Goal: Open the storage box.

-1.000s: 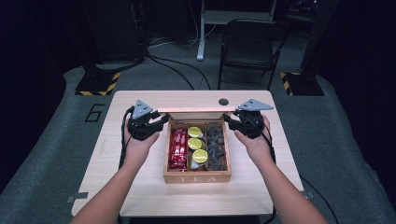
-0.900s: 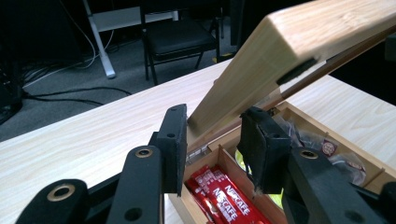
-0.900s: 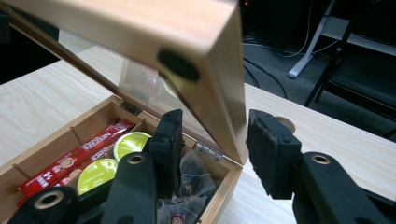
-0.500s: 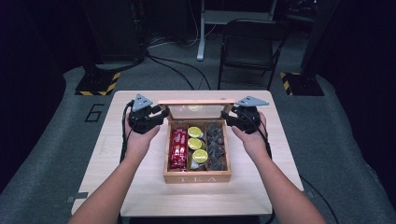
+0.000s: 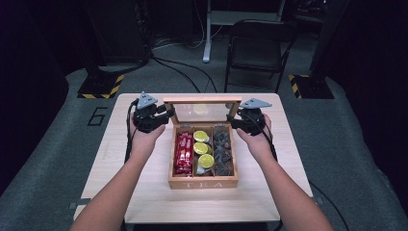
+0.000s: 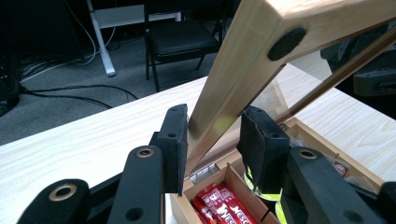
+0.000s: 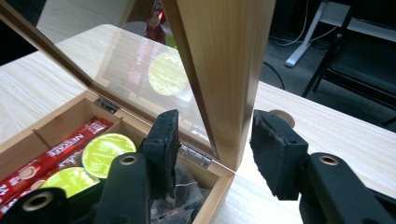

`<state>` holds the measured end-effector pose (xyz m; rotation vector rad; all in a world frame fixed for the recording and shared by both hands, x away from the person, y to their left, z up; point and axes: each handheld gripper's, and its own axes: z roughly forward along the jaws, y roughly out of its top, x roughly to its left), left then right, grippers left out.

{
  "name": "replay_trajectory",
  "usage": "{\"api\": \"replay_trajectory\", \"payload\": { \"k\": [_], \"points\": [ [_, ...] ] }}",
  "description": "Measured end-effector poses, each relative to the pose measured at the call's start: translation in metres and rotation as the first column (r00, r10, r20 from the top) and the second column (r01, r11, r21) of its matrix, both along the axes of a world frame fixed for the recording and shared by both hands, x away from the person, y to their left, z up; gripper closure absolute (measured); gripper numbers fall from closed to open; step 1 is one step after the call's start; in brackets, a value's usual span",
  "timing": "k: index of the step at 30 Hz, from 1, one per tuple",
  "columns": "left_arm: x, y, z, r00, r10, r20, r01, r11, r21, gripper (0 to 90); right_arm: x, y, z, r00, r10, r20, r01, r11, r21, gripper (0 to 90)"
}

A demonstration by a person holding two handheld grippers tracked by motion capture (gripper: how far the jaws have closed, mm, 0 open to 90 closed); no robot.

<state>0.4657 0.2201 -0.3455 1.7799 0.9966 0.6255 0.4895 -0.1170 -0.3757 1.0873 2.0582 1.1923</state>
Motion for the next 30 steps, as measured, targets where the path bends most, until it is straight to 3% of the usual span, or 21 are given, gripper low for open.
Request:
{"api": "replay_trajectory", "payload": {
  "k": [30],
  "points": [
    [0.020,-0.001,0.006,0.9996,0.016,-0.022,-0.016,0.9999,-0.006,63.3,0.024,0.007,-0.026,0.9998,-0.013,-0.016,0.012,0.999,-0.031,49.4]
  ]
}}
